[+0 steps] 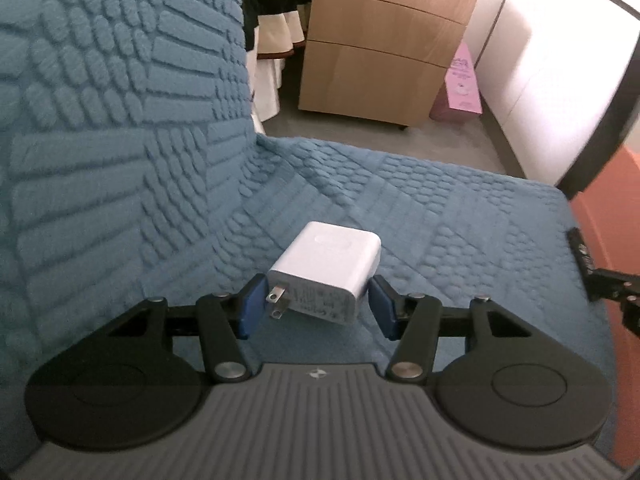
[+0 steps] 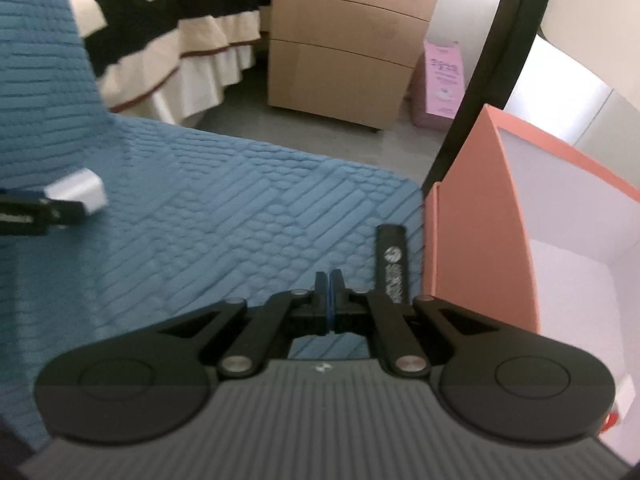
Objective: Organize rigid objects
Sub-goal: 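Close the right gripper on the black USB stick while the left gripper grasps the white charger, then lift the USB stick with the right tool while the left tool lifts the charger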
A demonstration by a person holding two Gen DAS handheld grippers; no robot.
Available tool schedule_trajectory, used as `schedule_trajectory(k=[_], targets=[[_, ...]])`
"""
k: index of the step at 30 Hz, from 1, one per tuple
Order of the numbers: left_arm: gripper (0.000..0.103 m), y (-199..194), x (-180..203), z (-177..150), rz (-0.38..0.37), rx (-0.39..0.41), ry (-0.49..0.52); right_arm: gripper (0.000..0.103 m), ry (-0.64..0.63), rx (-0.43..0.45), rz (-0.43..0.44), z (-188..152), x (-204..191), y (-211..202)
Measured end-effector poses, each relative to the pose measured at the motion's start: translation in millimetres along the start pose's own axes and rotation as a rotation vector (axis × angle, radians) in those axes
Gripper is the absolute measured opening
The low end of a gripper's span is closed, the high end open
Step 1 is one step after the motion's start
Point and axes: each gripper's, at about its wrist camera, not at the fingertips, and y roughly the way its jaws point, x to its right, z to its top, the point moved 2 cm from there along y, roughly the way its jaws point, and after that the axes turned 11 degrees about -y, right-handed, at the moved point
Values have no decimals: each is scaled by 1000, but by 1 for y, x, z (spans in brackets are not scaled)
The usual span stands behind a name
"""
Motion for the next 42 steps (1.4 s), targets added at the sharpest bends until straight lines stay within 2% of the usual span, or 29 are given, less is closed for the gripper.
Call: schedule_trajectory(k=[3, 6, 10, 12, 14, 15, 16, 19, 22, 26, 29, 30, 31, 33, 35, 37, 42], targets=[[61, -11, 6, -11, -26, -1, -2, 3, 27, 12, 54, -5, -1, -11], [60, -19, 7, -18, -40, 0, -7, 3, 30, 19, 68, -4, 1, -17], [60, -26, 4, -23, -59, -11, -38, 6, -67, 21, 67, 10, 5, -20], [60, -30, 4, -27, -61, -13, -36, 7, -195, -21, 131, 21, 7, -14], [60, -32, 4, -30, -66, -15, -38, 25, -340, -58, 142, 30, 6, -8], [60, -32, 4, -31, -71, -18, -39, 40, -438, -82, 143, 34, 5, -4], [60, -33, 4, -32, -73, -20, -39, 50, -515, -99, 151, 37, 3, -1], [60, -32, 6, -33, -72, -23, -29, 63, -765, -166, 221, 40, -5, 10], [60, -30, 6, -32, -73, -25, -34, 70, -987, -224, 237, 36, -13, 23], [60, -27, 6, -31, -74, -33, -33, 72, -1170, -301, 291, 30, -19, 38], [60, -25, 6, -31, -74, -37, -36, 72, -1332, -358, 276, 21, -25, 52], [60, -25, 7, -30, -73, -37, -36, 75, -1366, -372, 268, 17, -25, 54], [60, -24, 7, -30, -73, -38, -35, 86, -1394, -375, 258, 16, -26, 57], [60, -24, 7, -30, -73, -41, -36, 89, -1408, -382, 255, 20, -28, 62], [60, -22, 7, -30, -73, -44, -33, 101, -1392, -413, 252, 25, -28, 70], [60, -21, 7, -30, -72, -45, -33, 103, -1359, -448, 245, 31, -27, 79], [60, -19, 5, -29, -71, -44, -41, 103, -1266, -527, 290, 44, -22, 95]])
